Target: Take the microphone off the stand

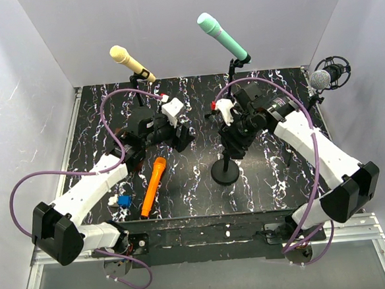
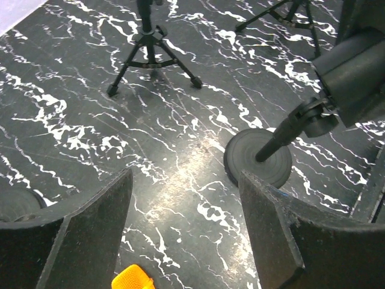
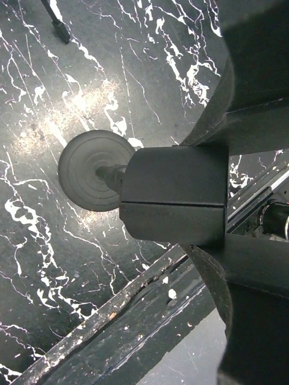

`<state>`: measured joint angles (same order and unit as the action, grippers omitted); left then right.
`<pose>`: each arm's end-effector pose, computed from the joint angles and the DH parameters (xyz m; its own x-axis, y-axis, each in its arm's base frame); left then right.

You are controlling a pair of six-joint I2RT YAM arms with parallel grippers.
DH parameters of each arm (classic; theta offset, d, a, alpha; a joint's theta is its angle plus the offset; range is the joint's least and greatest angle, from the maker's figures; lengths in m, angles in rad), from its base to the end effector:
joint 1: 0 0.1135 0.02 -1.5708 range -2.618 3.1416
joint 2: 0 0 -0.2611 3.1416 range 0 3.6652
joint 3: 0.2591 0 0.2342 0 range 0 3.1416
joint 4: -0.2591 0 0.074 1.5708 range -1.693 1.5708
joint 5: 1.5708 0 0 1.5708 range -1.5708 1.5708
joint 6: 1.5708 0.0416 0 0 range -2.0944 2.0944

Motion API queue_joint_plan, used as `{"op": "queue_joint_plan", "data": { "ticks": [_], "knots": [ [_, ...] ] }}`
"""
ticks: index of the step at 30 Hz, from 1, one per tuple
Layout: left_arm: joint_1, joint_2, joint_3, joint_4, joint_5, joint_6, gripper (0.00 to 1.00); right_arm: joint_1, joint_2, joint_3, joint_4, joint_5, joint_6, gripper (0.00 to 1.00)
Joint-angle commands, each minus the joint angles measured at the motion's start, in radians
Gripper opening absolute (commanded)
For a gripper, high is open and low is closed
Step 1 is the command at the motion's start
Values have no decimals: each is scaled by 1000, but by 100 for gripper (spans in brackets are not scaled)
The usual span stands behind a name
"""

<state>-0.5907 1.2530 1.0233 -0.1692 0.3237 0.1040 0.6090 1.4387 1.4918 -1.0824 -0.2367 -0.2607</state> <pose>0.2227 -0.1653 0.3243 -0.2408 0.2800 -0.9293 0.8008 0.5983 -0.0272 0.2138 0.1610 0.3462 -0.5102 -0.6613 -0.5498 -0.8143 0.5773 0.0613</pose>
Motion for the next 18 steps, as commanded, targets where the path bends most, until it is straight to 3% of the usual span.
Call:
{"op": "queue_joint_plan", "data": {
  "ticks": [1,3,4,5,11,15,18],
  "knots": [
    [6,-35,-19,45,144,11,73,6,48,11,-111,-13,20,20],
    [5,-21,-26,69,259,22,79,-5,46,95,-146,-61,21,48],
    [0,-8,-26,88,314,25,81,-9,42,154,-168,-84,21,73],
    [-6,8,-23,114,354,14,82,-15,37,212,-184,-108,23,79],
    [-26,178,69,230,527,6,83,-41,37,475,-352,-222,12,87],
    [-43,276,144,232,655,51,83,-71,-55,420,-326,-230,11,88],
    [-89,310,182,232,654,75,83,-89,-116,352,-306,-179,-12,87]
  ]
}}
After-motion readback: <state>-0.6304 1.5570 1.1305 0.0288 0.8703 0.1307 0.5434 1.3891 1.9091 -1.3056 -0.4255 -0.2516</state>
